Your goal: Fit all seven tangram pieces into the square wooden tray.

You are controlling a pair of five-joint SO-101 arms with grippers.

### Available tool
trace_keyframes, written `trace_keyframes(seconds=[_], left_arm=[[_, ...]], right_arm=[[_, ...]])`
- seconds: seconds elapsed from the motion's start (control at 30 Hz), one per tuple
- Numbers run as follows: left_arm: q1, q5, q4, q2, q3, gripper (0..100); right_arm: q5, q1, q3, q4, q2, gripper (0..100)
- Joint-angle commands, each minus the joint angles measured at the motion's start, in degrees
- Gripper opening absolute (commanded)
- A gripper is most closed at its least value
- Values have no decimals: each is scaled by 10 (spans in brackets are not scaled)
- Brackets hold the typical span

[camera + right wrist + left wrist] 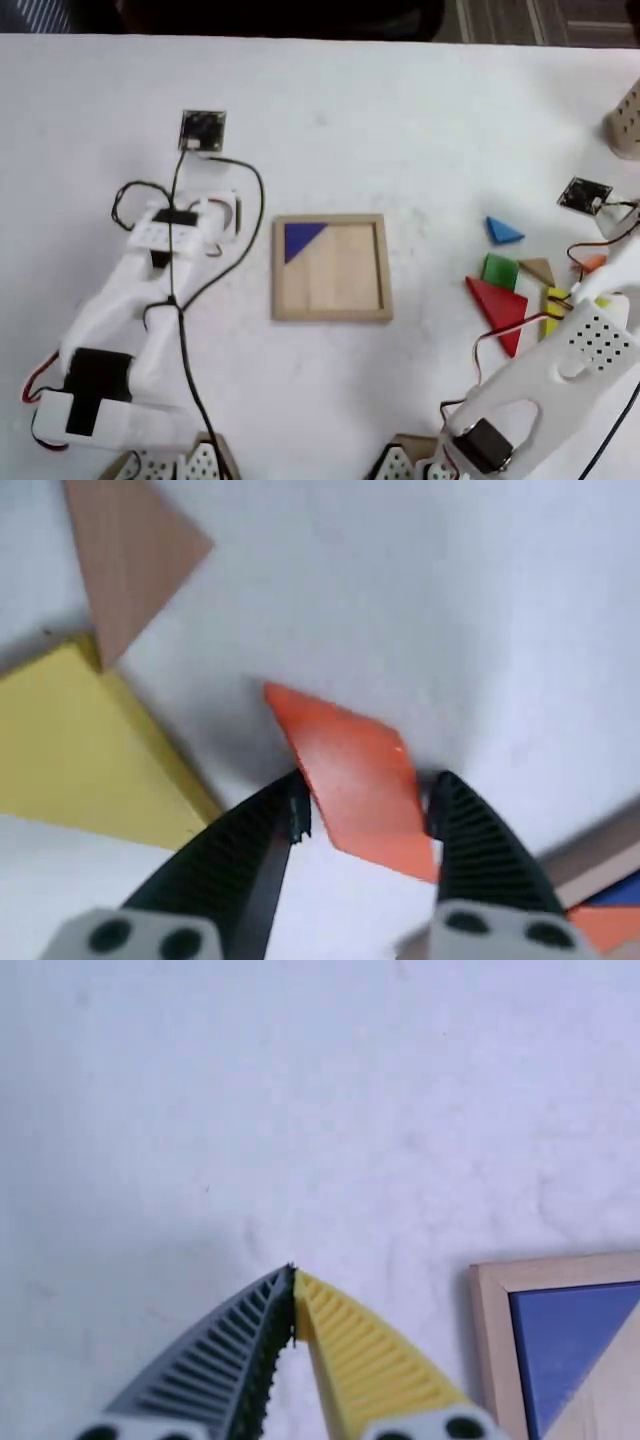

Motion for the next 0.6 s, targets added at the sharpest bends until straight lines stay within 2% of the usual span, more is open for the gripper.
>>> trace_keyframes(seconds=[0.0, 0.07, 0.2, 0.43, 0.57], left_arm=[[3, -10, -18, -3, -32, 28], [3, -10, -18, -3, -32, 28], [2, -10, -18, -3, -32, 28], [0, -10, -18, -3, -32, 28], [0, -10, -18, -4, -32, 28]], right_arm=[[-42, 2, -12, -4, -7, 22], [-84, 1, -13, -4, -15, 57], [-171, -4, -13, 17, -51, 58], [-292, -29, -11, 153, -146, 58], [-404, -39, -6, 154, -194, 58]])
